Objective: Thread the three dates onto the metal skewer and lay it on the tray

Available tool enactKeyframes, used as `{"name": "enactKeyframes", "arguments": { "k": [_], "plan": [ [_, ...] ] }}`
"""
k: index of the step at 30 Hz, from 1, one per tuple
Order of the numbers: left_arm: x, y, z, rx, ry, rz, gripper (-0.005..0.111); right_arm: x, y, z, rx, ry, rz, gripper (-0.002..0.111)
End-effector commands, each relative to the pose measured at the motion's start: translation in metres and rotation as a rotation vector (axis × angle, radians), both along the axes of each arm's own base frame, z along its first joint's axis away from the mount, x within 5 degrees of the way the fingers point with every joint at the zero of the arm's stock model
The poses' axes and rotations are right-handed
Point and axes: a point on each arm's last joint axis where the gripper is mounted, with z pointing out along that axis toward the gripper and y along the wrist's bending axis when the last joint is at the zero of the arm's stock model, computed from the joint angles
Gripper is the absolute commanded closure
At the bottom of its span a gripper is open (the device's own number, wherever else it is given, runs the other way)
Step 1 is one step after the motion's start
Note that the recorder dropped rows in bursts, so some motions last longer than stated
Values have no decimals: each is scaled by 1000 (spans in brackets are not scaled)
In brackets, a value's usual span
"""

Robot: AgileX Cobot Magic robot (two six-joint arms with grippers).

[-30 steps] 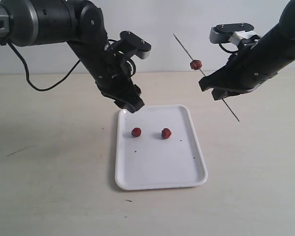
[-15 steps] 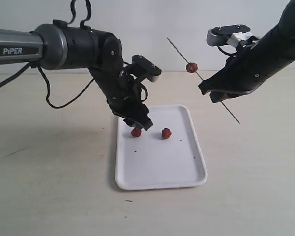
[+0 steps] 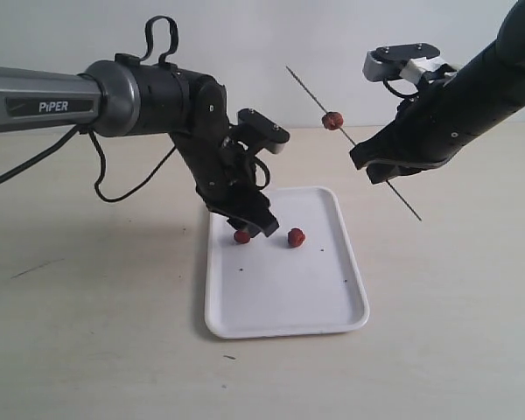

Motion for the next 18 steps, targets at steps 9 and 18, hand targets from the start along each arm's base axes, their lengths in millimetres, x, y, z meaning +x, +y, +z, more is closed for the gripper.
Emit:
{"name": "enactKeyframes", "arguments": {
  "k": [9, 18],
  "plan": [
    [-1, -2, -13, 25, 35, 4, 54, -1, -1, 3, 3, -12, -2, 108],
    [-1, -2, -13, 20, 33, 9, 54, -1, -1, 3, 3, -12, -2, 108]
  ]
}}
